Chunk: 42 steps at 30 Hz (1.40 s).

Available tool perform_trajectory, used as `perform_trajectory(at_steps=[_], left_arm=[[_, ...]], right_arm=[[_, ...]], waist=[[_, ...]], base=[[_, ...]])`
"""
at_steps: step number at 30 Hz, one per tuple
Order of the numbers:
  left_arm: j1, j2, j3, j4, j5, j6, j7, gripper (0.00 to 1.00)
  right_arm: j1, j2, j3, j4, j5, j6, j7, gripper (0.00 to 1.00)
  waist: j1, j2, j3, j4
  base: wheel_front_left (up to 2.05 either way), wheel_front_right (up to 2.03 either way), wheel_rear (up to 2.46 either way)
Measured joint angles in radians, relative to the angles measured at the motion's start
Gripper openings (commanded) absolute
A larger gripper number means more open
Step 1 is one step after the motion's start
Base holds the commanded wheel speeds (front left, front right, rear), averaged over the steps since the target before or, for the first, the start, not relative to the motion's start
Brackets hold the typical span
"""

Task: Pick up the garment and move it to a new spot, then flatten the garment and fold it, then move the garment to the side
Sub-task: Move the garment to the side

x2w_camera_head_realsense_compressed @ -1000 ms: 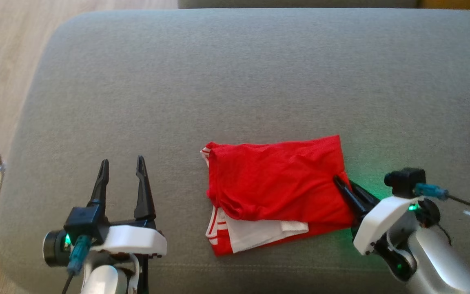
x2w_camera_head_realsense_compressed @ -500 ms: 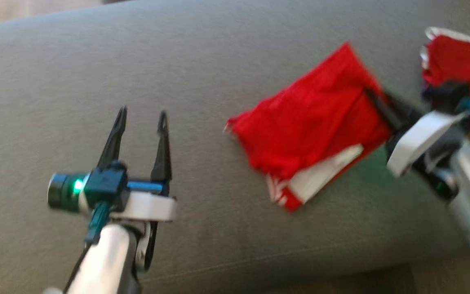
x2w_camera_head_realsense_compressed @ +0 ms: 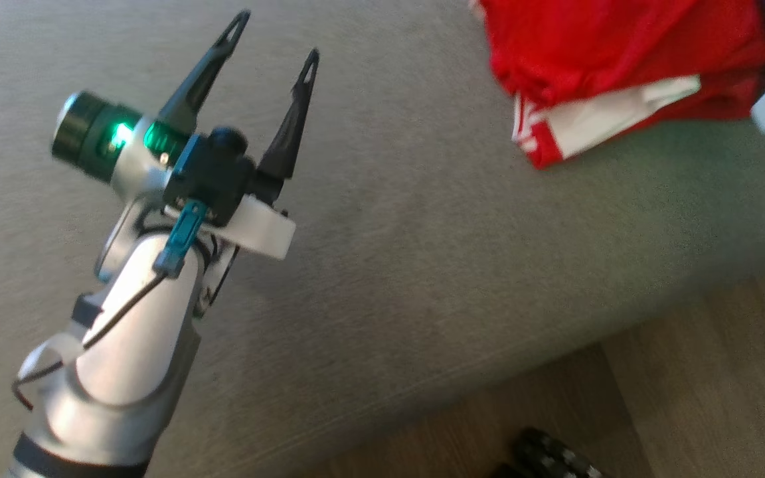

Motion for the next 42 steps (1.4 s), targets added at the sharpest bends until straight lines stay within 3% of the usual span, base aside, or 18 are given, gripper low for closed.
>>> perform_trajectory(at_steps=[8,14,16,22,30,42], left_arm=[[-0.038,0.001,-0.030,0.008,0.007,-0.018,0.035,1.00],[-0.038,0.000,-0.040,0.008,0.007,-0.016,0.046,1.00],[-0.038,0.000,-0.041,0.005,0.007,-0.016,0.047,1.00],[-0.038,0.000,-0.041,0.003,0.000,-0.006,0.053,1.00],[-0.026,-0.024,-0.038,0.032,-0.039,0.036,-0.008,1.00],[0.110,-0.091,0.034,0.026,-0.166,0.135,-0.063,1.00]], right_arm=[[-0.101,0.002,0.009,0.188,0.036,0.000,-0.071,0.00],[-0.138,0.026,0.053,0.272,0.043,0.000,-0.109,0.00],[-0.149,0.029,0.058,0.289,0.047,0.000,-0.118,1.00],[-0.167,0.029,0.033,0.288,0.042,0.000,-0.130,1.00],[-0.146,0.024,-0.101,0.120,-0.096,0.000,-0.130,1.00],[0.118,0.088,-0.163,-0.168,-0.158,0.000,-0.130,1.00]], waist=[[0.0000,0.0000,0.091,-0.110],[-0.0001,0.0000,0.125,-0.138],[-0.0001,0.0000,0.129,-0.134],[-0.0001,0.0000,0.132,-0.115],[-0.0001,0.0000,0.093,-0.075],[-0.0003,0.0000,-0.053,0.048]], base=[[0.00,0.00,0.00],[0.00,0.00,0.00],[0.00,0.00,0.00],[0.00,0.00,0.00],[0.00,0.00,0.00],[0.00,0.00,0.00]])
